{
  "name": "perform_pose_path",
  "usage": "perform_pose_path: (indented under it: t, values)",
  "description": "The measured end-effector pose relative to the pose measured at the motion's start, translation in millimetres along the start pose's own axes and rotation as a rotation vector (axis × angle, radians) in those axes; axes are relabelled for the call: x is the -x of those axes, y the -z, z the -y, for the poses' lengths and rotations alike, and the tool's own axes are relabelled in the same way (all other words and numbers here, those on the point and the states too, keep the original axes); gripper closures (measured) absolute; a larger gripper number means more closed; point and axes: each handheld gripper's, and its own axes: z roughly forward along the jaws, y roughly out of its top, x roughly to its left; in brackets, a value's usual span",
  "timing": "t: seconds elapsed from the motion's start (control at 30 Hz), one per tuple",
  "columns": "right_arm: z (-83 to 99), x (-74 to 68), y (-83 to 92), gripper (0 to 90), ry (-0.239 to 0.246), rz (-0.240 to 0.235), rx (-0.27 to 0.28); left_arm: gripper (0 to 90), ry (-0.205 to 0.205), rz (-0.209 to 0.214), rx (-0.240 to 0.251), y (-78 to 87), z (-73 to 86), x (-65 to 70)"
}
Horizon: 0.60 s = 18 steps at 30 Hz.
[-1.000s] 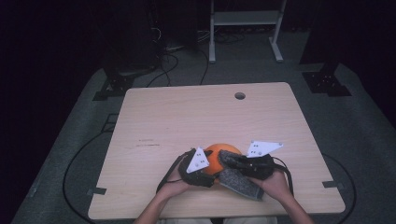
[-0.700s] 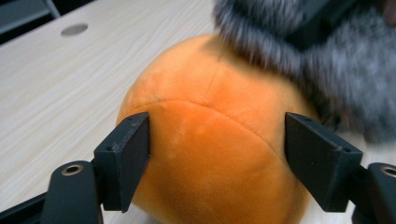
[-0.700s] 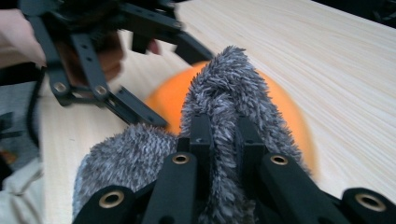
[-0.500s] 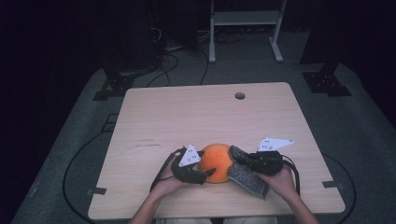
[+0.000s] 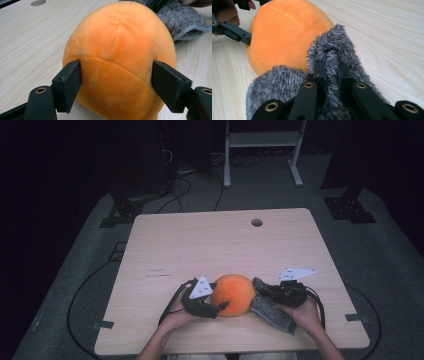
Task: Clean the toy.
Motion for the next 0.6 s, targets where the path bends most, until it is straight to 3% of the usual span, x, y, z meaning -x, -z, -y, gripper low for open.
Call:
perform_pose_path:
  t: [0.2, 0.3, 0.4, 0.53, 0.6]
  values:
    - [-13.0, -14.4, 8.2, 80.3, 0.046, -0.058, 0.085, 25.6, -0.011, -0.003, 0.0, -0.9, -0.5, 0.6]
    - [-8.0, -11.3, 1.2, 80.3, 0.048, -0.038, 0.034, 25.5, -0.012, -0.006, 0.002, -1.0, -0.8, 1.0]
    - [-3.2, -3.5, 0.4, 80.3, 0.006, -0.02, 0.001, 25.4, -0.012, -0.014, 0.008, -2.0, -2.0, 2.3]
    - [-19.3, -15.6, 15.8, 80.3, 0.04, -0.082, 0.119, 26.8, -0.043, -0.02, 0.01, -4.8, -7.0, 6.7]
    - [-27.7, -23.8, 13.1, 80.3, 0.079, -0.09, 0.122, 26.7, -0.062, -0.027, 0.017, -6.4, -11.4, 11.8]
